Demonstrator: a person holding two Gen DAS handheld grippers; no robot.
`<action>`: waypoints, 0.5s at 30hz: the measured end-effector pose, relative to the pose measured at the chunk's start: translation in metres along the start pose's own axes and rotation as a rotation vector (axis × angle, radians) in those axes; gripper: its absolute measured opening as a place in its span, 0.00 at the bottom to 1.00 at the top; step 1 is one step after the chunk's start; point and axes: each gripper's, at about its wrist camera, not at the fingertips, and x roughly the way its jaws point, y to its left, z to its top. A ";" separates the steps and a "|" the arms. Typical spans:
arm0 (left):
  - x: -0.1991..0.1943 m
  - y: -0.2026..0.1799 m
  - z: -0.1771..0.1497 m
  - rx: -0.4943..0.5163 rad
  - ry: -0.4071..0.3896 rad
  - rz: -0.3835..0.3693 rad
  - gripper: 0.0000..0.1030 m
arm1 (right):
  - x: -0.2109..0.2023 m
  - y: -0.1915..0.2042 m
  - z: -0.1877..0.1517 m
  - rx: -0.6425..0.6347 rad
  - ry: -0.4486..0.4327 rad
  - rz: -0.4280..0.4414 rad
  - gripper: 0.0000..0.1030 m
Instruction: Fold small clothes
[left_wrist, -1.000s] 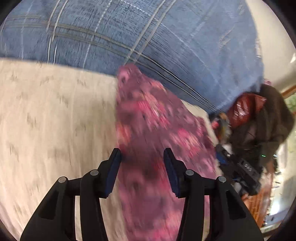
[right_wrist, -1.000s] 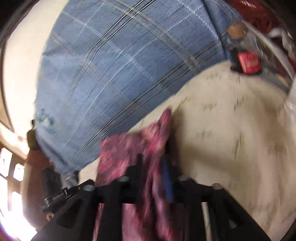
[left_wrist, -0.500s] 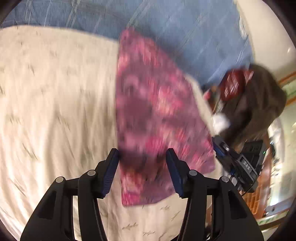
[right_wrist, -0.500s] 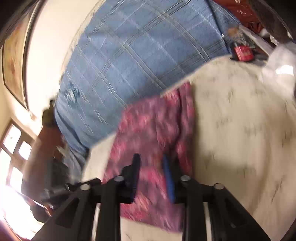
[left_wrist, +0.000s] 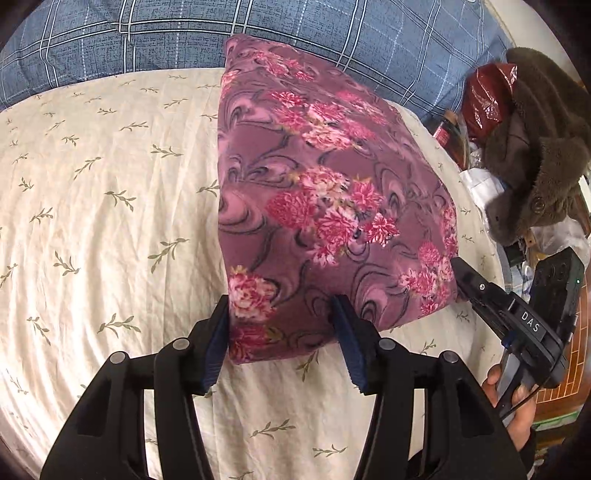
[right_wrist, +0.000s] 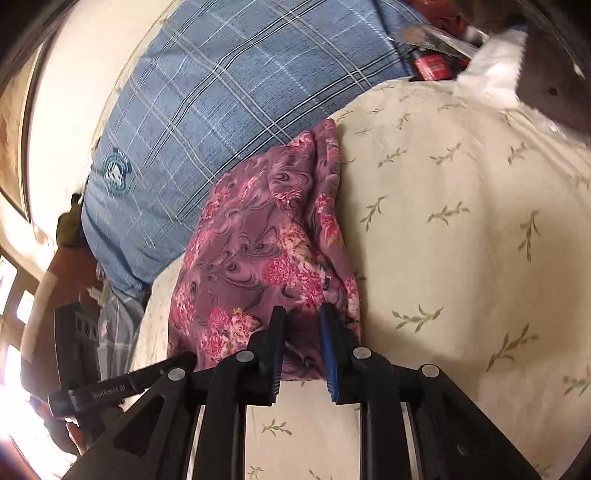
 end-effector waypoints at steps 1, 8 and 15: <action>0.001 -0.001 0.000 -0.006 -0.001 -0.001 0.52 | 0.001 0.000 -0.001 0.010 -0.008 0.005 0.20; -0.001 0.001 -0.002 -0.004 -0.003 -0.004 0.59 | -0.012 -0.008 -0.011 0.028 -0.056 0.048 0.20; -0.004 0.001 0.001 0.001 0.011 -0.037 0.64 | -0.017 -0.009 -0.009 0.038 -0.060 0.062 0.20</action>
